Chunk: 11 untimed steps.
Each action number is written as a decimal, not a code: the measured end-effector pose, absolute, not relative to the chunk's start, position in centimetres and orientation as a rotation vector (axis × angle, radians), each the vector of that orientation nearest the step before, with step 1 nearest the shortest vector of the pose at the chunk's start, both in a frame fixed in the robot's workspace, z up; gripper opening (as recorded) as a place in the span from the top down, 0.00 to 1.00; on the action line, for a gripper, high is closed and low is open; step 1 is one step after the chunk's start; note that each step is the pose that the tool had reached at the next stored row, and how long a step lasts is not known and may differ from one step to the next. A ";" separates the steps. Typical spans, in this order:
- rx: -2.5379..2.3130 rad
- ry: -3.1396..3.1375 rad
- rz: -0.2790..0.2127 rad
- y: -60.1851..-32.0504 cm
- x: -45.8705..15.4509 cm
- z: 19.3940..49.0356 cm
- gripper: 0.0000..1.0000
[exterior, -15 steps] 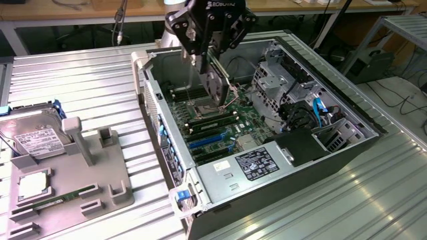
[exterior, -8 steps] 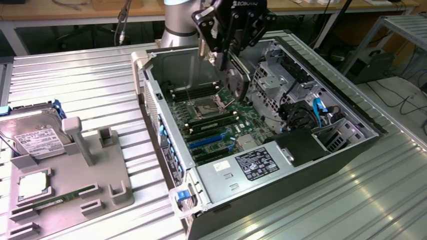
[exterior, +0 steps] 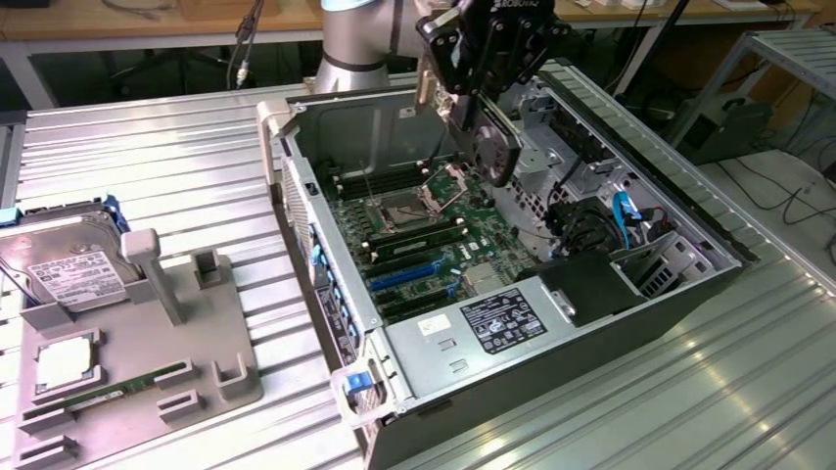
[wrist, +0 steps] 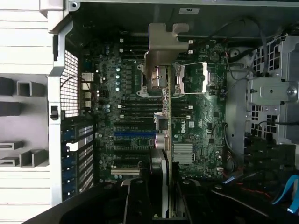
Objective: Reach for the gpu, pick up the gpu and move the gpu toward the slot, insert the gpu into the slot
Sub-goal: 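Pick up the gpu and move the gpu toward the slot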
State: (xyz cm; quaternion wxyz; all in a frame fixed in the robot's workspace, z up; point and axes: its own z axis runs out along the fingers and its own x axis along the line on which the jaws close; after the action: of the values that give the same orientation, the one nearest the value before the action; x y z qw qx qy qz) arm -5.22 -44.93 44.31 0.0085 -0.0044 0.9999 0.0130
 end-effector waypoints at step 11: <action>-0.014 3.124 0.041 -44.2 -2.4 44.3 0.73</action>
State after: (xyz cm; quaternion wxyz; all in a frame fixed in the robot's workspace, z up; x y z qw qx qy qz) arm -2.39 -44.19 44.26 0.0085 -0.0044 0.9999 0.0130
